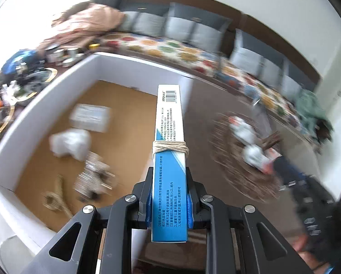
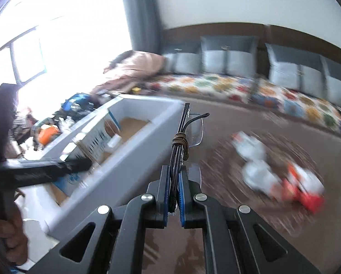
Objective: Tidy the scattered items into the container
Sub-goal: 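Carry the held ointment box and eyeglasses over the white cardboard box, then open the left tool dropping the ointment box while the right tool releases the eyeglasses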
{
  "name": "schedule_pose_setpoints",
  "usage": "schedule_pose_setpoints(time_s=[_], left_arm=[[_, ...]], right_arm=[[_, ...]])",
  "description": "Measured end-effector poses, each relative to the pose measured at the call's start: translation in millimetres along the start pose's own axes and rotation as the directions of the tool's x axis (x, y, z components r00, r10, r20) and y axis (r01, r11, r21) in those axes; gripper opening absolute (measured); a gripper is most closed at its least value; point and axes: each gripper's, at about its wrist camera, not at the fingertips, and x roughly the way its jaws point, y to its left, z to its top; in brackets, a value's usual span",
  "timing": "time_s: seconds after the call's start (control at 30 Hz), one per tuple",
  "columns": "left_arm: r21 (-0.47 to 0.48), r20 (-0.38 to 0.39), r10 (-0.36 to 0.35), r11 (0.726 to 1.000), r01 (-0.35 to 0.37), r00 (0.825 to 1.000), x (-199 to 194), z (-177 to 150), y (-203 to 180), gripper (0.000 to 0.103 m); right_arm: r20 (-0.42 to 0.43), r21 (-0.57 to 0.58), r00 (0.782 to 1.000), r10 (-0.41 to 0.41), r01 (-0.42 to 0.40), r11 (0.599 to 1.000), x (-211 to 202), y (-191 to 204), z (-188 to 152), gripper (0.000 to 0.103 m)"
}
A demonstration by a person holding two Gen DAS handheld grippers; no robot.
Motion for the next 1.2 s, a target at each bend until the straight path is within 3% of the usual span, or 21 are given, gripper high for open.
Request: schedule_pose_setpoints(time_s=[0.2, 0.37, 0.43, 0.47, 0.5, 0.53, 0.6, 0.67, 0.9, 1.2], left_arm=[[-0.038, -0.075, 0.03, 0.999, -0.033, 0.997, 47, 38, 53, 0.021], [-0.037, -0.179, 0.007, 0.999, -0.013, 0.984, 97, 54, 67, 0.023], [-0.044, -0.199, 0.005, 0.999, -0.014, 0.98, 108, 59, 71, 0.042], [-0.05, -0.209, 0.007, 0.999, -0.018, 0.978, 112, 60, 73, 0.064], [-0.062, -0.211, 0.003, 0.998, -0.016, 0.977, 113, 60, 76, 0.073], [-0.088, -0.205, -0.009, 0.996, -0.01, 0.979, 110, 60, 81, 0.073], [-0.116, -0.193, -0.012, 0.993, -0.011, 0.981, 105, 58, 88, 0.073], [-0.134, -0.18, -0.005, 0.991, -0.019, 0.984, 97, 55, 92, 0.073], [-0.144, -0.164, 0.011, 0.989, -0.035, 0.986, 82, 44, 93, 0.073], [-0.098, -0.082, 0.004, 0.995, -0.013, 0.997, 32, 26, 58, 0.073]], right_arm=[[-0.011, -0.039, 0.989, 0.144, -0.144, 0.989, 82, 55, 69, 0.007], [-0.166, 0.083, 0.955, 0.247, -0.236, 0.968, 182, 63, 92, 0.012], [-0.243, 0.127, 0.931, 0.272, -0.248, 0.96, 210, 60, 91, 0.012], [-0.278, 0.147, 0.918, 0.284, -0.252, 0.957, 223, 58, 91, 0.012], [-0.283, 0.151, 0.918, 0.279, -0.244, 0.958, 227, 56, 92, 0.014], [-0.271, 0.149, 0.925, 0.265, -0.232, 0.961, 228, 54, 93, 0.015], [-0.239, 0.16, 0.938, 0.253, -0.219, 0.963, 225, 45, 95, 0.03], [-0.213, 0.185, 0.945, 0.247, -0.21, 0.96, 214, 34, 93, 0.038], [-0.133, 0.277, 0.965, 0.227, -0.184, 0.943, 172, -4, 78, 0.038], [-0.071, 0.279, 0.982, 0.176, -0.15, 0.948, 91, -27, 18, 0.038]])
